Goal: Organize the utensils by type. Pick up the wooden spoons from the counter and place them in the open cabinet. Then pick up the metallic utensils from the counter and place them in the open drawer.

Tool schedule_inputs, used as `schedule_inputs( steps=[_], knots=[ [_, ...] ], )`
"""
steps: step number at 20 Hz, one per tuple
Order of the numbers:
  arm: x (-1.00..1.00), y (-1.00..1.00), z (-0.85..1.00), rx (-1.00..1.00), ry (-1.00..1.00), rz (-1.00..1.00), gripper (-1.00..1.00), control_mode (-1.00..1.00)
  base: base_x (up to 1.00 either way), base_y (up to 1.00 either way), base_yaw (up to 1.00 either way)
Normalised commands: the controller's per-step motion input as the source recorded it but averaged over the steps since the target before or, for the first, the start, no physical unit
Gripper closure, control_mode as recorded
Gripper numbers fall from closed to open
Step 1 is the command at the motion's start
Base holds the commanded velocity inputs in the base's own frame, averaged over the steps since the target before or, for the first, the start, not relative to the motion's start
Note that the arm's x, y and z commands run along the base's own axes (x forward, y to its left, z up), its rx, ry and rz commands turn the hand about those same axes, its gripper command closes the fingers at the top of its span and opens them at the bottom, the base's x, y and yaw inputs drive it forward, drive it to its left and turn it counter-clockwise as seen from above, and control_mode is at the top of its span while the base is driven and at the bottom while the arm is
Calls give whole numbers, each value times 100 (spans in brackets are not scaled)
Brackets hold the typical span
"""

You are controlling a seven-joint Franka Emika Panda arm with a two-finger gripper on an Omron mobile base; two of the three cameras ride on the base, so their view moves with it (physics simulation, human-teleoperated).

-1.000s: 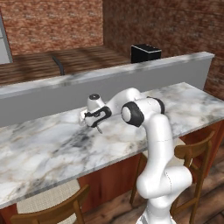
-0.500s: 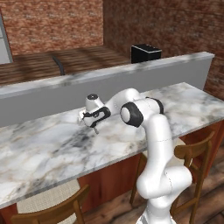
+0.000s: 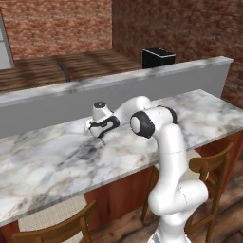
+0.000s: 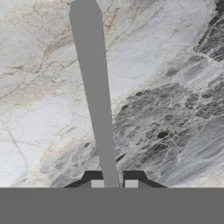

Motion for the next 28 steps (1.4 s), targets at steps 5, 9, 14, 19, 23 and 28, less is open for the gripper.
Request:
schedule_inputs(
  steps=[5,9,14,19,23,28],
  knots=[
    [0,-24,-6,0,0,-15,100,-100,0,0,0],
    [0,-39,0,-1,0,-29,100,-100,0,0,0],
    [0,-50,1,0,0,-47,100,-100,0,0,0],
    [-4,-44,33,0,0,-54,100,-100,0,0,0],
    [-50,-57,55,2,0,-52,100,-100,0,0,0],
    [-59,-56,79,3,-4,-49,100,-100,0,0,0]
  ],
)
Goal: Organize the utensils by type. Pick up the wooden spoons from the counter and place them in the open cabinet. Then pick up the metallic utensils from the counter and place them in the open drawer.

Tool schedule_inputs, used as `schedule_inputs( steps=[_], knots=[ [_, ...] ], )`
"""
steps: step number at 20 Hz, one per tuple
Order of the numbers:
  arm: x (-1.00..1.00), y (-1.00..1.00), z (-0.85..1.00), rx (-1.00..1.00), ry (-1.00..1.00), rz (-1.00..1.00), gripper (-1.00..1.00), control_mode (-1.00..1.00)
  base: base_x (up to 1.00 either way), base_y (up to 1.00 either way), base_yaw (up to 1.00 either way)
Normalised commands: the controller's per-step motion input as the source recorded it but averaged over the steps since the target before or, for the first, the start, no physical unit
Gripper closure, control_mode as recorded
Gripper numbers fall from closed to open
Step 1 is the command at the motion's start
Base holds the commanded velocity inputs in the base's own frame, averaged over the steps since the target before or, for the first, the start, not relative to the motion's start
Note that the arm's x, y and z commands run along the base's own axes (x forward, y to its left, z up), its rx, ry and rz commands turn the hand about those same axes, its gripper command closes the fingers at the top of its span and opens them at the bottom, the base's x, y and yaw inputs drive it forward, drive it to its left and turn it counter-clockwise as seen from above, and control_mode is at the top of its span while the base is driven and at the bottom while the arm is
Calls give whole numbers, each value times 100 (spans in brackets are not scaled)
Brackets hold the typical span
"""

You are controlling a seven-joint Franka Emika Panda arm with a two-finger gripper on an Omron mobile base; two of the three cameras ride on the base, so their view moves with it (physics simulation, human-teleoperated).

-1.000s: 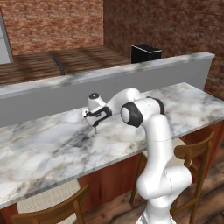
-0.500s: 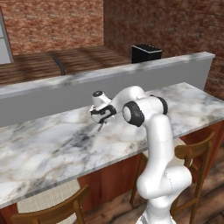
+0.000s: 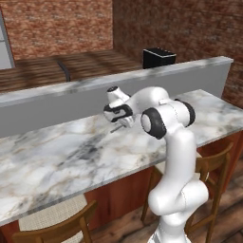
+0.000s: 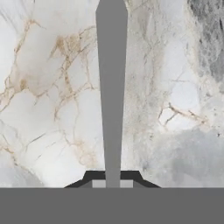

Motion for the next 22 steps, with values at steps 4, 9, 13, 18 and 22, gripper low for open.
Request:
schedule_inputs(
  steps=[4,9,13,18,22],
  knots=[
    [-63,-59,79,0,-10,-45,100,-100,0,0,0],
    [-72,-69,54,0,-18,-39,100,-100,0,0,0],
    [-90,-61,34,0,-37,-30,100,-100,0,0,0],
    [-100,-43,27,0,-52,-22,100,-100,0,0,0],
    [-100,-39,36,0,-52,-18,100,-100,0,0,0]
  ],
)
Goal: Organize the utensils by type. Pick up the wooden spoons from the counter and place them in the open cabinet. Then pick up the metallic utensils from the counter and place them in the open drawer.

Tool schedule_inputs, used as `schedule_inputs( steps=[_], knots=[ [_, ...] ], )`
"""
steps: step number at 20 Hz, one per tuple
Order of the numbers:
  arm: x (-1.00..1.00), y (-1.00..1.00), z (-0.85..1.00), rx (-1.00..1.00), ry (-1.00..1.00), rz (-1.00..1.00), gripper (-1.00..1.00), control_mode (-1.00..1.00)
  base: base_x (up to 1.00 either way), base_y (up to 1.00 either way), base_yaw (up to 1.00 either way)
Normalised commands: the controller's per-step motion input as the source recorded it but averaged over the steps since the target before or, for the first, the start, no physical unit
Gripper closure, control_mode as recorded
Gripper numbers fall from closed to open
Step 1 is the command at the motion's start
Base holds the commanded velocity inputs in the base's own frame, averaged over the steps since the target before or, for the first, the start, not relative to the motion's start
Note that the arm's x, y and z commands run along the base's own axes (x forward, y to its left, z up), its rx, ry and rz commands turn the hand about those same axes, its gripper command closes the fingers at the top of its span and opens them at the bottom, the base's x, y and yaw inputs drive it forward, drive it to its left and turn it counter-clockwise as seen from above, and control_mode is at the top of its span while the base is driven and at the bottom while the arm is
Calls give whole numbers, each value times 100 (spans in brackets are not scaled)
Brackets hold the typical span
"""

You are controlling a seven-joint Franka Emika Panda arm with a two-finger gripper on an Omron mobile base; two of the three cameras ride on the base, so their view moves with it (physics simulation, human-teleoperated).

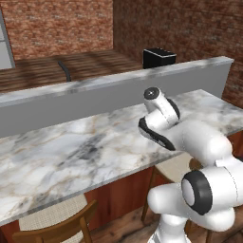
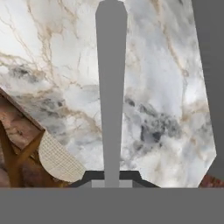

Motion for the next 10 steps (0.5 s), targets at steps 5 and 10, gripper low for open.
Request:
schedule_inputs(
  steps=[5,10],
  knots=[
    [-100,-29,47,0,-33,-14,100,-100,0,0,0],
    [-97,-15,72,1,-2,-9,100,-100,0,0,0]
  ],
)
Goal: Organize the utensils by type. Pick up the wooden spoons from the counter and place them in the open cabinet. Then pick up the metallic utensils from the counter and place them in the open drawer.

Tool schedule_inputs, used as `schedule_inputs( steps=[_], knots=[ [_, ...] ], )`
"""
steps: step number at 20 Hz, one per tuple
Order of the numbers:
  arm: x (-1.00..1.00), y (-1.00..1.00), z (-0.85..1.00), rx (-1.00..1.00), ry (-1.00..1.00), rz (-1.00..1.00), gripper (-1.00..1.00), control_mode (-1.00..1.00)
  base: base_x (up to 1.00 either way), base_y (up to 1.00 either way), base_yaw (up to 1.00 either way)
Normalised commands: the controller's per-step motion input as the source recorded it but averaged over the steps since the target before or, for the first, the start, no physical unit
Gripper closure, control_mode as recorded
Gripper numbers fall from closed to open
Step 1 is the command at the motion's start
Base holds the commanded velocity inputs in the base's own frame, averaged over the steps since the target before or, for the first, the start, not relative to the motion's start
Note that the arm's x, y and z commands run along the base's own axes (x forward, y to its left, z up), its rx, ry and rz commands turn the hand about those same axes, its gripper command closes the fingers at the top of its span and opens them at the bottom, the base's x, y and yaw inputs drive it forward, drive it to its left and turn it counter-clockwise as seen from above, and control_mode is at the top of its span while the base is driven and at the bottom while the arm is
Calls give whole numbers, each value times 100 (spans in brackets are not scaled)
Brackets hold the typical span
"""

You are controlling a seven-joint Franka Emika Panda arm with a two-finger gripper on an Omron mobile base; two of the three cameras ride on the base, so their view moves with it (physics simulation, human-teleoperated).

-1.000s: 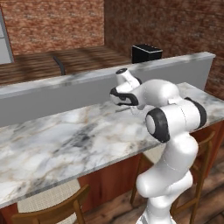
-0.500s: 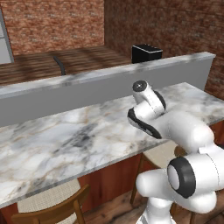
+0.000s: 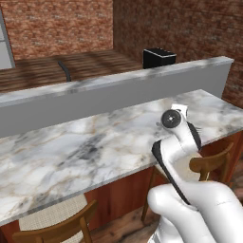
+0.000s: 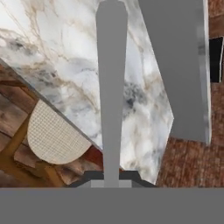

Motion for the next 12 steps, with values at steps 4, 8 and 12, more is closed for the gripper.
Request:
schedule_inputs(
  steps=[4,8,12],
  knots=[
    [-76,-3,53,7,4,3,100,-100,0,0,0],
    [-68,-6,15,23,1,22,100,-100,0,0,0],
    [-65,0,-4,19,1,37,100,-100,0,0,0]
  ],
)
